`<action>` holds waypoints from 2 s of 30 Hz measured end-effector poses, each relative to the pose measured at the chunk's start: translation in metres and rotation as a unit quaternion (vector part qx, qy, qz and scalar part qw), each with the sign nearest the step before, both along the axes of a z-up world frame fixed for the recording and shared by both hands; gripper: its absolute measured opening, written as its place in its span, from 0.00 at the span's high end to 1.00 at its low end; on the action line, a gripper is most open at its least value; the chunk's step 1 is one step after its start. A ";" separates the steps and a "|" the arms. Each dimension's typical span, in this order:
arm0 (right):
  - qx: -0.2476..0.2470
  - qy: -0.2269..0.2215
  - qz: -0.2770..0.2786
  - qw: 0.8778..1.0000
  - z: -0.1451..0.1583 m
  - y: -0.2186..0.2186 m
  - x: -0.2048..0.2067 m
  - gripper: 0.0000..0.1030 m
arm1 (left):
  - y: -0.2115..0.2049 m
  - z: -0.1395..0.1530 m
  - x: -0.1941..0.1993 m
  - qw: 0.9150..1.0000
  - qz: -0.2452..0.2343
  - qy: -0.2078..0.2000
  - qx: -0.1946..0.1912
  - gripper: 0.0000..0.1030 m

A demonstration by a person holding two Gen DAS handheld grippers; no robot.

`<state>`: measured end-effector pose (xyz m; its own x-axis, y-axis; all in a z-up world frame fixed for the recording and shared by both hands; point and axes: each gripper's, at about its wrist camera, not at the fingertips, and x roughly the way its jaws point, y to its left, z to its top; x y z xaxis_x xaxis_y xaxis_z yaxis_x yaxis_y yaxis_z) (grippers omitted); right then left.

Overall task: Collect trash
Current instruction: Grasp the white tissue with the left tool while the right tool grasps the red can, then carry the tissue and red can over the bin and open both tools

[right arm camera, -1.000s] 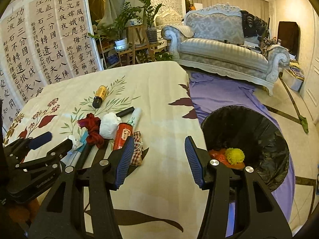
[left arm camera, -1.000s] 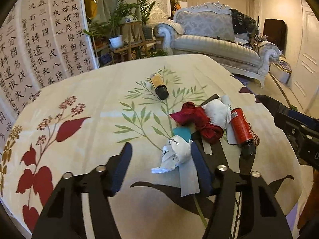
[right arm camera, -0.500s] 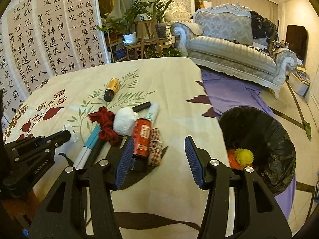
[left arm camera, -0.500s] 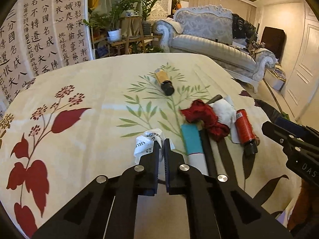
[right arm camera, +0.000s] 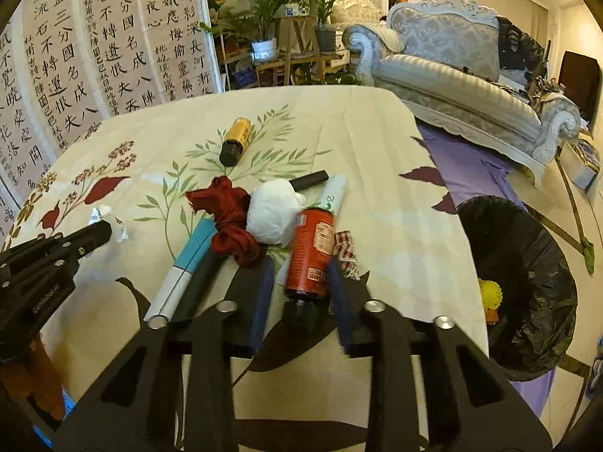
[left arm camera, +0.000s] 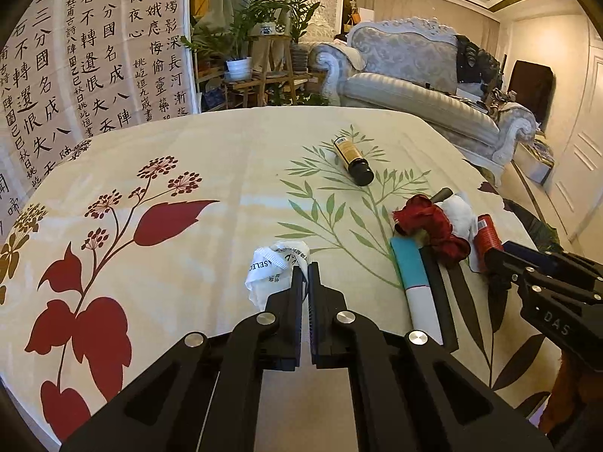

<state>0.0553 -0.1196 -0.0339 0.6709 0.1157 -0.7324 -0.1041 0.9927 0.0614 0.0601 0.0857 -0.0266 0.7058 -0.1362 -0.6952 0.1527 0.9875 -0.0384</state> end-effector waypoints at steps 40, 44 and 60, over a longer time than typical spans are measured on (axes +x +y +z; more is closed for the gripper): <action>0.014 -0.066 -0.104 0.992 0.034 -0.128 -0.043 0.77 | -0.141 0.039 -0.018 0.993 -0.106 -0.059 0.002 0.97; 0.012 -0.065 -0.128 0.990 0.032 -0.154 -0.046 0.77 | -0.175 0.040 -0.016 0.989 -0.135 -0.063 0.002 0.97; 0.009 -0.054 -0.192 0.980 0.009 -0.222 -0.034 0.77 | -0.277 0.028 0.009 0.975 -0.211 -0.068 0.007 0.97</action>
